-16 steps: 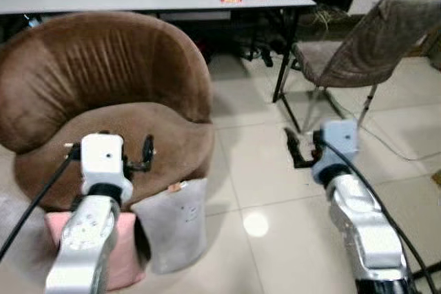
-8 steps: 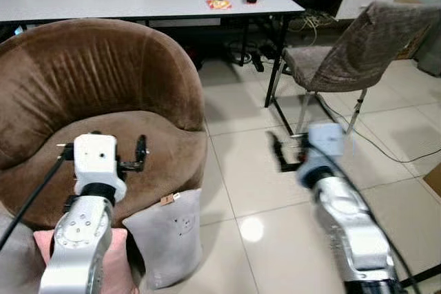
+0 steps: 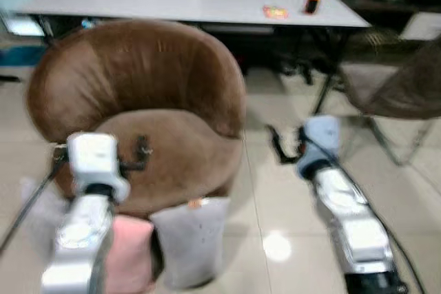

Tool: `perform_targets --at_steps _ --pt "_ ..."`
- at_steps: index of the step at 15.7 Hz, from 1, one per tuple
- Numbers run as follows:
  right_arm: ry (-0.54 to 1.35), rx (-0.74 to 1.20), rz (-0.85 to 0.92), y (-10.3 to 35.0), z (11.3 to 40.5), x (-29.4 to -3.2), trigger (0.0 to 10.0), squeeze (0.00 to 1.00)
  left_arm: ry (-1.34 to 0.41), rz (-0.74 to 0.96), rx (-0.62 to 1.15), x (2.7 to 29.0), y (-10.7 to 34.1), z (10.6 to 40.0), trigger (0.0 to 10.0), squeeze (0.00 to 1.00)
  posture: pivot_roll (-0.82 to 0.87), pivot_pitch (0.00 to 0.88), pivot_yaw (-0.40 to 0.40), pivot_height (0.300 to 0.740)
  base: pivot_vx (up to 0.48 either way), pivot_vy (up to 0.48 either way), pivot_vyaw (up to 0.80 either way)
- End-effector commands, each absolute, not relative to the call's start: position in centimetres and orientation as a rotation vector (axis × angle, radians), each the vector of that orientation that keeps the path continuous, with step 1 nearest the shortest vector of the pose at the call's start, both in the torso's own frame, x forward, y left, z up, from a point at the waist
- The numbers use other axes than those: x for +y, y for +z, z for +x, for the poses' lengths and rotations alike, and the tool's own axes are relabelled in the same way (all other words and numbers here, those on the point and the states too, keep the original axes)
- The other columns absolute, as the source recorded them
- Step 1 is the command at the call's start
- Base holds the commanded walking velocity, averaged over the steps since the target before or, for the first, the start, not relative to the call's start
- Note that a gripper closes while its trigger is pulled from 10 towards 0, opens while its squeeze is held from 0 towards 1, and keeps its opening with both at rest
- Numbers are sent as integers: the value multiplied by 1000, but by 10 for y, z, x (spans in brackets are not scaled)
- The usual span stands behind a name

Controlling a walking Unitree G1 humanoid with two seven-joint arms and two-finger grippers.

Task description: Move the pillow to the sofa from floor

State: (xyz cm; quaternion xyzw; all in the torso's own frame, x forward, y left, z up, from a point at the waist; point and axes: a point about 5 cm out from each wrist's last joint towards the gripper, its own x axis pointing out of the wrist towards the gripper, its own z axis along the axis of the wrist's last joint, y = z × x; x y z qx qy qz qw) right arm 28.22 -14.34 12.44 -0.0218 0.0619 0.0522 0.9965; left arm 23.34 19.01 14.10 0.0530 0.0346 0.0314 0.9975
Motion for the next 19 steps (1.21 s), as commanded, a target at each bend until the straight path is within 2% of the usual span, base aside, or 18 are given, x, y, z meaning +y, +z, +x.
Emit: perform_targets --at_steps 1,9,13,19 --pt "107 122 -49 126 284 -140 10000 0 78 126 62 195 145 234 10000 0 -1 0 -30 740 300 0 0" --pt "146 86 -48 130 284 -136 10000 0 76 138 64 195 144 235 10000 0 -6 0 -27 740 297 0 0" --pt "169 110 -40 127 284 -134 10000 0 83 138 70 196 142 234 10000 0 -3 0 -27 740 0 0 0" --pt "223 103 -41 127 284 -126 10000 0 43 187 51 193 144 232 10000 0 -3 0 -21 740 0 -82 800"
